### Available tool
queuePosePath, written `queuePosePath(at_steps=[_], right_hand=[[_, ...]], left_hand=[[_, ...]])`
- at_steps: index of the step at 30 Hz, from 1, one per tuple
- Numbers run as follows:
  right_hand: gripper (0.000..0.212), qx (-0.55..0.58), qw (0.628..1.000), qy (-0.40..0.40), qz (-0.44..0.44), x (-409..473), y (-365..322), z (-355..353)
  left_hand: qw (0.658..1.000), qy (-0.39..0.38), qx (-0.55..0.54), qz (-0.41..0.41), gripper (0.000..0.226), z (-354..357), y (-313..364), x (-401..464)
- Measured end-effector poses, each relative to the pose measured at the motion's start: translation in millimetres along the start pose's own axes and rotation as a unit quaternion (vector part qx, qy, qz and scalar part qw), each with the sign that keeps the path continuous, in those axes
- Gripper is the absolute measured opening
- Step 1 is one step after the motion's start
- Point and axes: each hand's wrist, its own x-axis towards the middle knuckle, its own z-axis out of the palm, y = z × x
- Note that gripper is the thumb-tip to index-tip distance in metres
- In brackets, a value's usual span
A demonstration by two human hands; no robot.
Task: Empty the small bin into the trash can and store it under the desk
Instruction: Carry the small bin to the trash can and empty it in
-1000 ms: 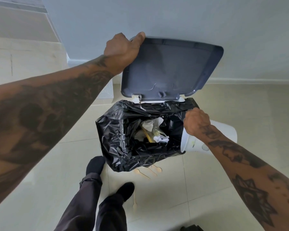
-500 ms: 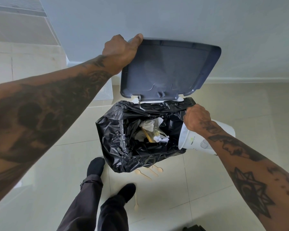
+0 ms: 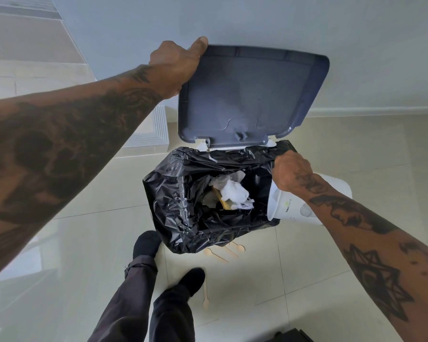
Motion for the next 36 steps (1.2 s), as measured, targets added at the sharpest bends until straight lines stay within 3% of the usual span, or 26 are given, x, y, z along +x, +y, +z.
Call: queuePosePath(at_steps=[8, 21, 25, 30, 36], right_hand=[[0.029, -0.002, 1.000, 0.015, -0.022, 6, 15, -2], [0.037, -0.060, 0.995, -0.073, -0.014, 16, 16, -1], [0.027, -0.020, 0.998, -0.062, -0.001, 19, 20, -3], [0.037, 0.082, 0.996, -0.036, -0.012, 8, 43, 3], [0.051, 0.180, 0.983, 0.004, -0.021, -20, 88, 11]], left_hand=[[1.000, -0.010, -0.012, -0.008, 0.065, 0, 2, 6], [1.000, -0.007, -0.008, -0.006, 0.061, 3, 0, 18], [1.000, -0.004, -0.011, -0.008, 0.061, 3, -2, 25], [0.999, -0.018, -0.029, -0.034, 0.064, 3, -4, 39], [0.986, -0.014, -0.104, -0.127, 0.082, 7, 4, 55]])
